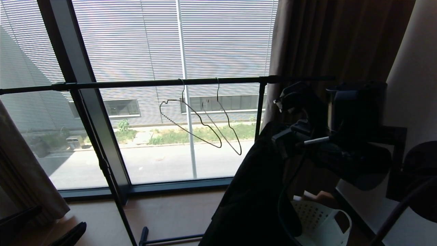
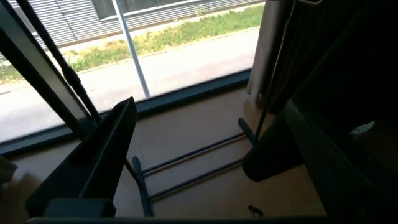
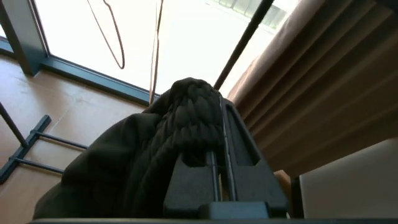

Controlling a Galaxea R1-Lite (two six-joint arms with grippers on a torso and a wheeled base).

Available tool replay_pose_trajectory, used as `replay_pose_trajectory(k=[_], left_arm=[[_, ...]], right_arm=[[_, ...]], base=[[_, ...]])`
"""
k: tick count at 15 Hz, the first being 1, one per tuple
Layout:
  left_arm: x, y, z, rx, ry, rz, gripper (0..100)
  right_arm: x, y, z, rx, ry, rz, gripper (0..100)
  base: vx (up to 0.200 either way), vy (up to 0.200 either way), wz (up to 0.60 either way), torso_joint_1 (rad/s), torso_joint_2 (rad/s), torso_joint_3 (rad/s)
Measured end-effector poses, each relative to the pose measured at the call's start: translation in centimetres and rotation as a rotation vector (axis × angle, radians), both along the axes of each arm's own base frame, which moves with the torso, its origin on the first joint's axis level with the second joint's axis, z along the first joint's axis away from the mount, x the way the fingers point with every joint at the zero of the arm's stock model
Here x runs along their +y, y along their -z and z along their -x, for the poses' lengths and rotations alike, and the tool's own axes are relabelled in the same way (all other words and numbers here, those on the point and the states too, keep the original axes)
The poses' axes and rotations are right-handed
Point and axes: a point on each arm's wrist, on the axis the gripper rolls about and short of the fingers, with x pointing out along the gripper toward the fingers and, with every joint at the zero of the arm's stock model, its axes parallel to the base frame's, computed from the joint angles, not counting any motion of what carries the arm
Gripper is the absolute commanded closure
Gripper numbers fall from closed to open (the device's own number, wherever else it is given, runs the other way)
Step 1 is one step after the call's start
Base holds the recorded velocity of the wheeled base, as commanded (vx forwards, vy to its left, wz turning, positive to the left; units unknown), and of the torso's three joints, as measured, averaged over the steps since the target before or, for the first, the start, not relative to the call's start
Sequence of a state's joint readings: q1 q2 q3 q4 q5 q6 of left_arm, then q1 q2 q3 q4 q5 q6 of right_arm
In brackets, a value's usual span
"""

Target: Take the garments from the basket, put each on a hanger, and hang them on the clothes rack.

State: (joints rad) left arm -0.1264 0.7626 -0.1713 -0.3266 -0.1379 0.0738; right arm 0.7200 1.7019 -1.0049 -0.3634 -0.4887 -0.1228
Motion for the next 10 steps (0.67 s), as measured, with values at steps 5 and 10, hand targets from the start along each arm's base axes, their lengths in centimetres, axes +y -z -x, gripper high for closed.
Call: replay_pose_trajectory(k=[5, 10], left_arm=[[-5.7, 0.0, -8.1, 0.147, 0.229, 0.113, 0], [-10.4, 2.2, -10.9, 0.197, 0.365, 0.120, 0]], right_arm=[[6.4, -0.9, -2.5, 0.092, -0.055, -0.021, 100], [12.0, -0.5, -1.2, 0.139, -0.148, -0.056, 100]], base=[[0.000, 0.000, 0.00, 0.000, 0.00, 0.000], [0.000, 0.000, 0.00, 0.000, 0.00, 0.000]])
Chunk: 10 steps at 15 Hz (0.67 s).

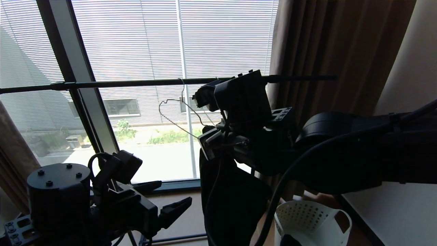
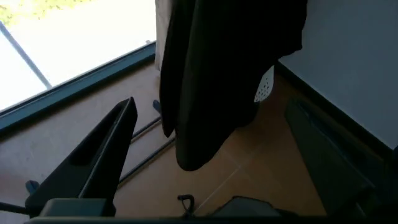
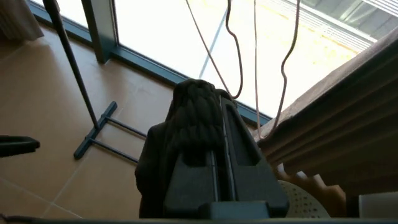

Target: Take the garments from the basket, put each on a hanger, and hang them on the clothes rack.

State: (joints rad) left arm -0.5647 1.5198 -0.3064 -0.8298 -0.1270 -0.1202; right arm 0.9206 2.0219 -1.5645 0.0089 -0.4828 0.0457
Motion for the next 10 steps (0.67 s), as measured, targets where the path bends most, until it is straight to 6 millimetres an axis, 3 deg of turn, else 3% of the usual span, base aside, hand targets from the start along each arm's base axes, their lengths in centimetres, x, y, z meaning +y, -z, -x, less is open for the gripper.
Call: replay_pose_trajectory(k=[5, 10], left_arm=[[-1.2, 0.8, -0.2, 0.007, 0.020, 0.007, 0], [-1.7, 0.7, 0.0, 0.009, 0.032, 0.033, 0]], right_arm=[[2.6, 1.4, -0.5, 0.018, -0.012, -0.029, 100], [4.2, 2.5, 0.3, 0.042, -0.027, -0.050, 100]], base=[[0.000, 0.000, 0.00, 0.000, 0.00, 0.000], [0.000, 0.000, 0.00, 0.000, 0.00, 0.000]])
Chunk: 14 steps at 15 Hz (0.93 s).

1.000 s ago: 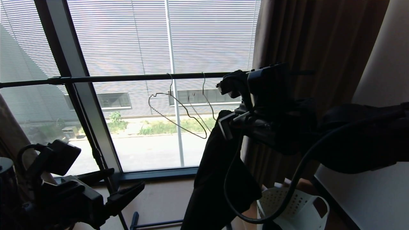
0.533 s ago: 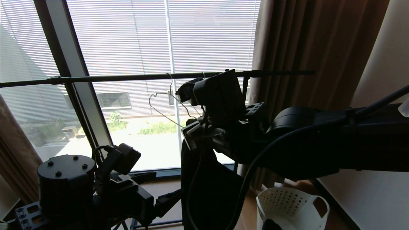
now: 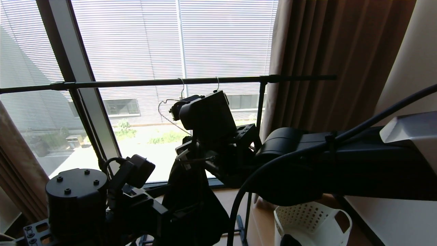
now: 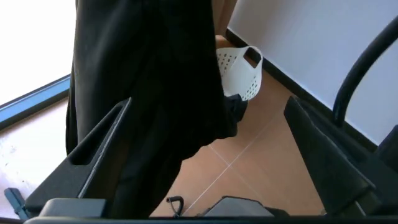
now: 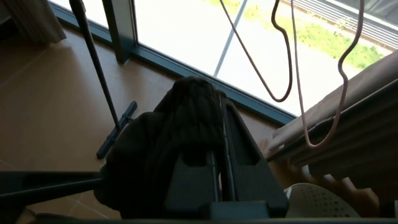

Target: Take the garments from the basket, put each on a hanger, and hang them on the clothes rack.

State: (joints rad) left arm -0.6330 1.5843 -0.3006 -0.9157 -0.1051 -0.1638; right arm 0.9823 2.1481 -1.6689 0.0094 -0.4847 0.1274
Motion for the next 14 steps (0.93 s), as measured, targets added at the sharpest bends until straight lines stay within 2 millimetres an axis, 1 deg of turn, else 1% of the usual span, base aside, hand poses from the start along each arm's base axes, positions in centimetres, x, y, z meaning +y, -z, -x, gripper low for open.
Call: replay_pose_trajectory(k=[2, 4, 8, 11, 14], left_arm=[[-0.4, -0.4, -0.6, -0.018, -0.011, 0.009, 0], [-1.1, -0.5, -1.5, -0.031, -0.046, 0.003, 0], [-2.4, 0.2, -3.4, -0.034, -0.125, -0.037, 0], [-2.7, 1.0, -3.9, -0.016, -0.134, -0.057, 0], [-2.2, 1.7, -4.1, 0.005, -0.157, -0.079, 0]], right_arm=[[0.4, 0.1, 0.6, 0.006, -0.007, -0.008, 100], [0.6, 0.2, 1.2, 0.022, -0.004, -0.017, 100], [0.2, -0.4, 1.6, 0.002, 0.050, -0.007, 100], [-0.5, -0.7, 1.3, -0.001, 0.080, -0.022, 100], [-1.2, -1.2, 1.1, -0.004, 0.115, -0.042, 100]], base=[[0.000, 0.000, 0.00, 0.000, 0.00, 0.000], [0.000, 0.000, 0.00, 0.000, 0.00, 0.000], [0.000, 0.000, 0.00, 0.000, 0.00, 0.000], [0.000, 0.000, 0.00, 0.000, 0.00, 0.000], [0.000, 0.000, 0.00, 0.000, 0.00, 0.000]])
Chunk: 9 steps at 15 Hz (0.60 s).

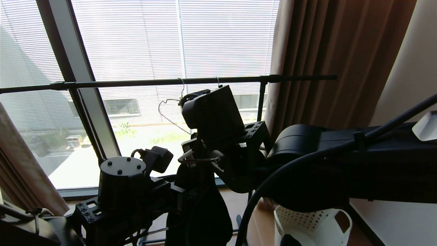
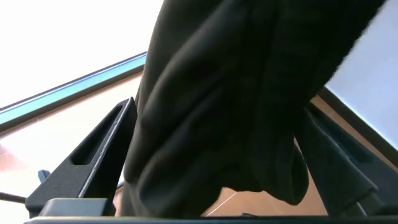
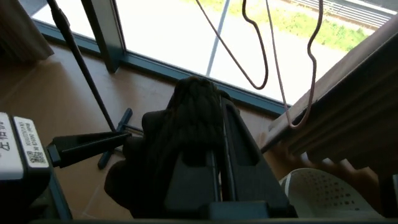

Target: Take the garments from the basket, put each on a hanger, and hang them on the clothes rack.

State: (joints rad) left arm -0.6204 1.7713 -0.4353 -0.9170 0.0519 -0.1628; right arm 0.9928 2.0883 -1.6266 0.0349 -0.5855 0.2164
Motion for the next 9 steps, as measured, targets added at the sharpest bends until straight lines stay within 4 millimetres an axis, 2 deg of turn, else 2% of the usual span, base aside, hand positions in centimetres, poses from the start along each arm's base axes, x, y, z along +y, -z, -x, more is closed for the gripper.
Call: replay_pose_trajectory(k=[5, 9], left_arm=[[1.0, 1.5, -0.2, 0.040, -0.034, -0.029, 0], [0.5, 3.5, -0.9, 0.042, -0.037, -0.048, 0]], right_arm=[[-1.7, -1.5, -0.5, -0.022, 0.045, -0.025, 100], [-3.0, -2.2, 0.1, -0.022, 0.053, -0.034, 100]], base=[[0.000, 0.000, 0.00, 0.000, 0.00, 0.000], [0.000, 0.000, 0.00, 0.000, 0.00, 0.000]])
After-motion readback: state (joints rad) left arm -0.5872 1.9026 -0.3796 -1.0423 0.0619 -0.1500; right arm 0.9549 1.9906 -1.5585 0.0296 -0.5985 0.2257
